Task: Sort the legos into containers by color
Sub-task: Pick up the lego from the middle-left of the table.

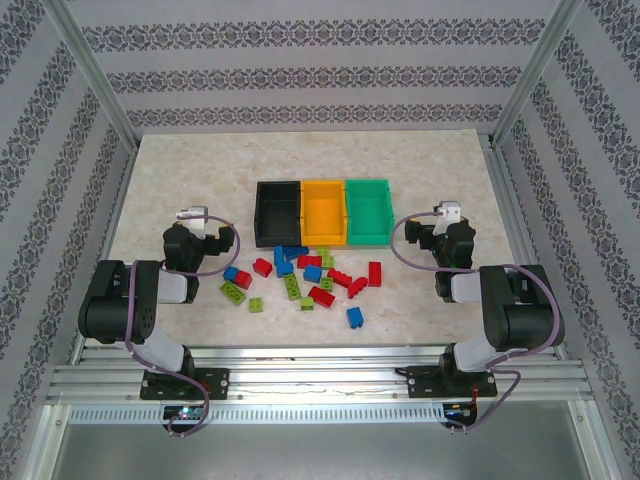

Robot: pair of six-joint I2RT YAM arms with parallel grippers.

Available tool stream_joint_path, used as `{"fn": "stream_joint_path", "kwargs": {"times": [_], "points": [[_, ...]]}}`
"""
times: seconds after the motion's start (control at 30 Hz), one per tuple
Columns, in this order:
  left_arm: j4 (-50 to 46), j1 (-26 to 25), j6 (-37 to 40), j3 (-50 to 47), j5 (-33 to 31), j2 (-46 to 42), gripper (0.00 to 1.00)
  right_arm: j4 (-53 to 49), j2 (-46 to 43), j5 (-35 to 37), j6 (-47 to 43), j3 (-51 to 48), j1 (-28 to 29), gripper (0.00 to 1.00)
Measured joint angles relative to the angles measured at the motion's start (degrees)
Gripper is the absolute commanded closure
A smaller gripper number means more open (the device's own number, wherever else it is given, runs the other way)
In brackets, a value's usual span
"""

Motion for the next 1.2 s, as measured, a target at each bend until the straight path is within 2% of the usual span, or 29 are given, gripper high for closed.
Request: {"fn": "stream_joint_path", "kwargs": {"times": [0.23, 0.43, 0.53, 0.67, 0.8, 0.93, 1.03, 1.2], "points": [[0.0, 0.0, 0.0, 0.0, 0.0, 0.0, 0.01, 0.0, 0.0, 0.0, 0.0, 0.0, 0.4, 0.02], [0.5, 0.0, -0.1, -0.6, -1.4, 0.0, 0.01, 1.1, -0.8, 2.2, -0.8, -1.4, 3.0, 0.02], [-1.1, 0.0, -0.1, -1.0, -2.2, -2.0, 0.01, -1.8, -5.2, 3.1, -1.3, -2.0, 3.8, 0.02], [-5.6, 0.0, -0.3, -1.0, -2.9, -10.5, 0.01, -5.7, -15.5, 4.9, -1.0, -2.0, 3.8, 0.02], [-13.2, 0.0, -4.3, -0.1, -6.2, -20.2, 0.01, -9.2, -27.9, 7.8, 5.9, -4.2, 3.6, 0.02], [-20.8, 0.0, -10.4, 1.2, -5.8, -27.1, 0.01, -17.3, -35.0, 6.4, 13.2, -4.3, 2.7, 0.02], [-28.3, 0.0, -15.7, 3.2, -1.8, -29.9, 0.01, -23.9, -34.3, 1.9, 17.8, -1.2, 2.5, 0.02], [-46.6, 0.0, -23.0, 11.1, 7.7, -29.6, 0.00, -27.8, -25.9, -6.0, 24.9, 5.4, 5.2, 0.02]]}}
